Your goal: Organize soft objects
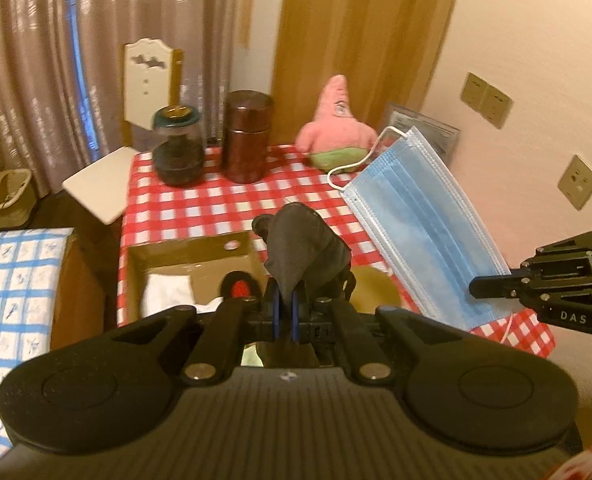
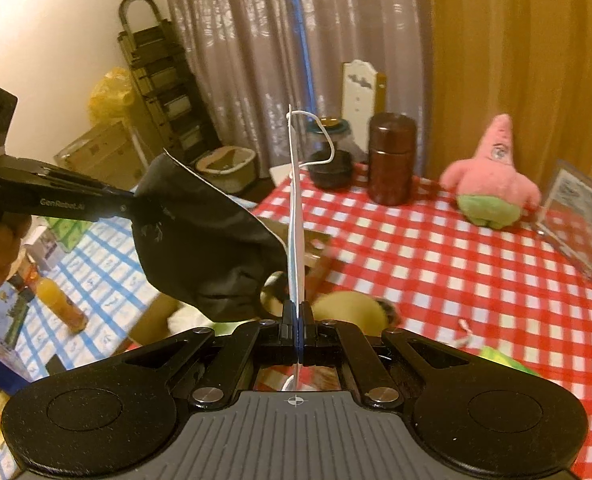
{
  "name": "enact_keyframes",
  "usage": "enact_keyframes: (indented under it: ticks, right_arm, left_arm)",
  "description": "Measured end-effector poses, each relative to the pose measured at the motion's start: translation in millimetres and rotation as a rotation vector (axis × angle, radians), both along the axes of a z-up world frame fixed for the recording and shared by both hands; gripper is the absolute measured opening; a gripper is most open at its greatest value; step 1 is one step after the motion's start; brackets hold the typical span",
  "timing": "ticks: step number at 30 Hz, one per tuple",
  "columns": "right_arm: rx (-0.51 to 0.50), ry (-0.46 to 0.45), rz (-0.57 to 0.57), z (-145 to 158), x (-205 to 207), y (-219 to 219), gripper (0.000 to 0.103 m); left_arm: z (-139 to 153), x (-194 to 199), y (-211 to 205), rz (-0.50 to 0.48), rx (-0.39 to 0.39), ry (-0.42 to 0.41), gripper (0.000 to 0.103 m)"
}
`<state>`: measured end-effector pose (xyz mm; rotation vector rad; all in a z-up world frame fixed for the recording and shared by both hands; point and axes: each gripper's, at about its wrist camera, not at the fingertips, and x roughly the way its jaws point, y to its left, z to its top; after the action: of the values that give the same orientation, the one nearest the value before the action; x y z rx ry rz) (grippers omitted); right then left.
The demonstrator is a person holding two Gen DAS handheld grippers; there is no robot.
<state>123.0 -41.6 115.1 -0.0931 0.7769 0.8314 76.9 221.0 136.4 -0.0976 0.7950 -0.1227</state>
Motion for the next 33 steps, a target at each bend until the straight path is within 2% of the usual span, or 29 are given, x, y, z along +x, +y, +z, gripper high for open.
enact_keyframes:
  ticks: [10,18,33]
  right_arm:
    - [0.027,0.054,0.067,-14.0,0.3,56.9,0.000]
    - [0.035,0.121,0.073,-34.5,8.5,87.1,0.000]
    - [-0.010,0.196,0.009,-98.7,39.3,127.1,0.000]
  left_arm:
    - [-12.2,-15.4,46.6,0.081,-0.001,0.014,0.005]
    - [-23.6,-22.9,73.9,0.151,0.012,0.022,0.005]
    - [-79.1,13.9,95.2,0.239,0.024,0.051,0.005]
